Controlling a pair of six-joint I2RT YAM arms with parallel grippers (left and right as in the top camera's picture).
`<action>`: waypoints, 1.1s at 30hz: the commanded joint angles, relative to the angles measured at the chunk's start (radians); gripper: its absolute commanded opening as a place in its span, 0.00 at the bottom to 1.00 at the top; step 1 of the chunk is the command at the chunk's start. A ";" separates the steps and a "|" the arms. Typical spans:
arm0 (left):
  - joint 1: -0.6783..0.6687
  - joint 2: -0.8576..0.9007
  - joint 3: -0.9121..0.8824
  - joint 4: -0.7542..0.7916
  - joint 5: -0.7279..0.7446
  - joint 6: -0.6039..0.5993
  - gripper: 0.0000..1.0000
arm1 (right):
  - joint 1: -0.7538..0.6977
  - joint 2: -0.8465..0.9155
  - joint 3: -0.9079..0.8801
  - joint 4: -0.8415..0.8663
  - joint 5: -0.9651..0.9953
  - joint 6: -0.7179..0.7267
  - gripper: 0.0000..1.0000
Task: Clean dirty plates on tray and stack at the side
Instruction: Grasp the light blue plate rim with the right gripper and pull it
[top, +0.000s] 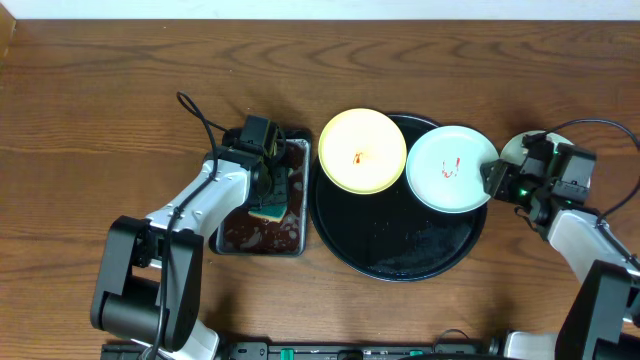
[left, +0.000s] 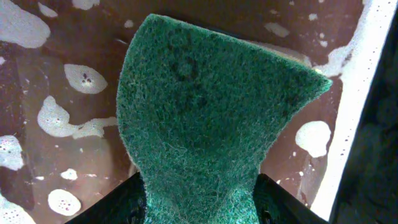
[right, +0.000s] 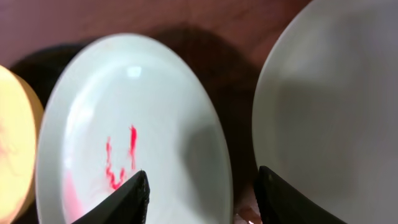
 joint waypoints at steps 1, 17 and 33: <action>0.000 0.014 -0.018 -0.003 -0.004 0.002 0.56 | 0.020 0.021 0.011 0.000 0.015 -0.020 0.52; 0.000 0.014 -0.018 -0.003 -0.004 0.002 0.56 | 0.028 0.032 0.011 -0.031 0.015 -0.020 0.06; 0.000 0.014 -0.018 -0.003 -0.004 0.002 0.56 | 0.043 -0.148 0.011 -0.204 0.029 -0.008 0.01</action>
